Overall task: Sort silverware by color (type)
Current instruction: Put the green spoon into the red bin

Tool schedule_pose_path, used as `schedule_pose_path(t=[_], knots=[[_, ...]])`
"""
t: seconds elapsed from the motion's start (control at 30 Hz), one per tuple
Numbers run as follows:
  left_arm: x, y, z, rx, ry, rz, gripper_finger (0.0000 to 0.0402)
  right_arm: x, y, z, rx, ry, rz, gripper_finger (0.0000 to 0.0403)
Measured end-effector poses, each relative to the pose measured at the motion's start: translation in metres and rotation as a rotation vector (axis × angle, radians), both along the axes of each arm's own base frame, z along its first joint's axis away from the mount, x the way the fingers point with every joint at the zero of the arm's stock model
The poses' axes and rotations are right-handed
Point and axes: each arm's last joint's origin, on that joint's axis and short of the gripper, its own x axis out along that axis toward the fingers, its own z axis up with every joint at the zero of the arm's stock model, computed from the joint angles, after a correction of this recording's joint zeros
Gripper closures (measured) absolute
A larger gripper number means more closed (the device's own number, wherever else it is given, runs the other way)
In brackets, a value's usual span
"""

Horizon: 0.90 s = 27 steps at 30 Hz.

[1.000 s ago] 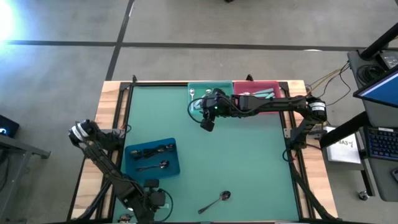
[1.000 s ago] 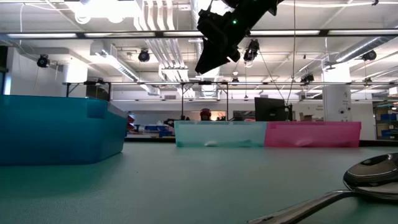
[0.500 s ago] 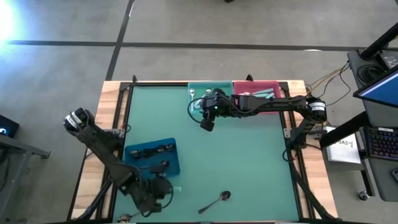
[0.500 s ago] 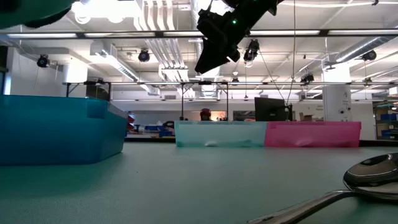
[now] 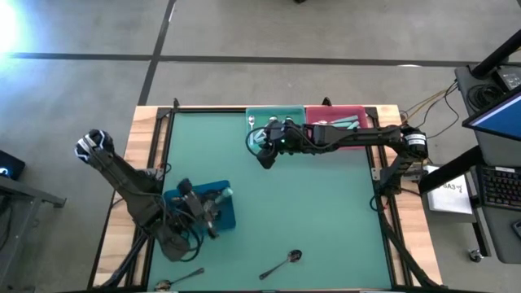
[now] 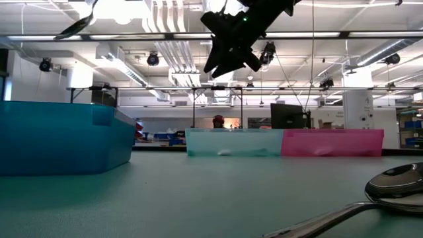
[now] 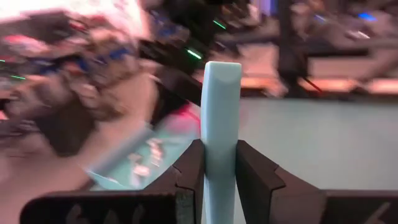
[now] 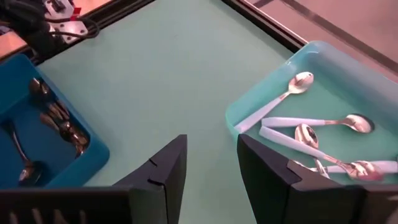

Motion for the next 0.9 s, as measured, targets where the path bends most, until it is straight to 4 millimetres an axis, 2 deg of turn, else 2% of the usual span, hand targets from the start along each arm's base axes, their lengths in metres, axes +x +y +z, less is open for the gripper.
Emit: schedule_pose_path(t=[0.13, 0.33, 0.47, 0.67, 0.77, 0.9], knots=[[0.003, 0.012, 0.007, 0.029, -0.015, 0.061, 0.0352, 0.000, 0.002, -0.001, 0.026, 0.005, 0.031, 0.0270], [0.025, 0.044, 0.005, 0.013, 0.143, 0.028, 0.0352, 0.002, 0.004, -0.008, 0.063, 0.031, 0.094, 0.0272], [0.044, 0.082, 0.004, 0.014, 0.279, 0.013, 0.0352, 0.001, 0.001, -0.010, 0.059, 0.054, 0.091, 0.0269], [0.065, 0.152, 0.002, -0.012, 0.425, -0.037, 0.0353, -0.005, 0.001, -0.014, 0.007, 0.163, 0.155, 0.0277], [0.073, 0.185, 0.005, -0.012, 0.385, -0.075, 0.0353, -0.008, 0.002, -0.017, -0.007, 0.217, 0.180, 0.0285], [0.078, 0.221, 0.005, -0.027, 0.230, -0.128, 0.0353, -0.013, 0.002, -0.021, -0.020, 0.286, 0.210, 0.0294]])
